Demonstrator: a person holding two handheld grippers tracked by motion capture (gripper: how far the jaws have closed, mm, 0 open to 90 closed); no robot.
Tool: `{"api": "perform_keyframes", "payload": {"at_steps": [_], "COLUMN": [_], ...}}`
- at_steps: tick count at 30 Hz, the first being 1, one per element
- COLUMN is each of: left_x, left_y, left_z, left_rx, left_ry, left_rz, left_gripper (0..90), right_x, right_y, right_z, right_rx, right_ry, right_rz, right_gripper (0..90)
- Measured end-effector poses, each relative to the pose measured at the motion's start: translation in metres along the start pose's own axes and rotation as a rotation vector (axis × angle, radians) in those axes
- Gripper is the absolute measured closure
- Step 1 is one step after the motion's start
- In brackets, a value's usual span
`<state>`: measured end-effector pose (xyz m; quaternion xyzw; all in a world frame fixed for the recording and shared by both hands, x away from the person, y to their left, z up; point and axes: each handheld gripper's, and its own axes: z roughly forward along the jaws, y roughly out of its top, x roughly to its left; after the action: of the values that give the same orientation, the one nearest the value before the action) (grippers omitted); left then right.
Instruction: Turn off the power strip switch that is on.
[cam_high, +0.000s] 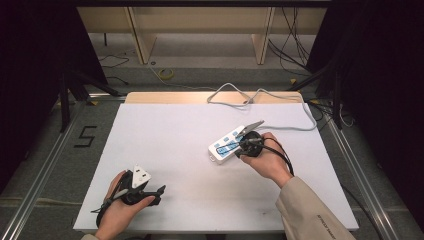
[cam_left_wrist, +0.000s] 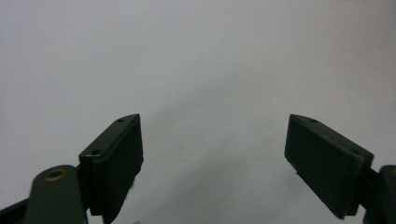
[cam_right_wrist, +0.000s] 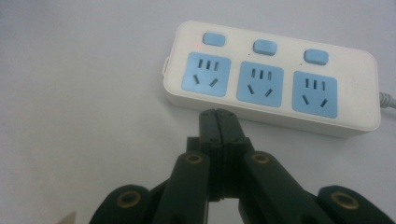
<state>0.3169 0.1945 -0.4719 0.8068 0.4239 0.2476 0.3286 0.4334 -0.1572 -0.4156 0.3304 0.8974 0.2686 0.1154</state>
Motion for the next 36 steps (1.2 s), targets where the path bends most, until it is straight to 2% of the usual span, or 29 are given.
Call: {"api": "perform_keyframes", "payload": {"at_steps": [16,36], "left_x": [0.001,0.001], "left_y": [0.0,0.0], "left_z": [0.0,0.0], "left_rx": [0.0,-0.001], "left_ry": [0.0,0.0], "left_rz": [-0.003,-0.003], "left_gripper": [19.3,19.4], "right_x": [0.0,-0.004], "right_y": [0.01,0.02], "right_z": [0.006,0.014], "right_rx": [0.014,0.026], "right_ry": [0.003,0.0], "right_rz": [-0.008,0.007], "right_gripper": [90.0,90.0]}}
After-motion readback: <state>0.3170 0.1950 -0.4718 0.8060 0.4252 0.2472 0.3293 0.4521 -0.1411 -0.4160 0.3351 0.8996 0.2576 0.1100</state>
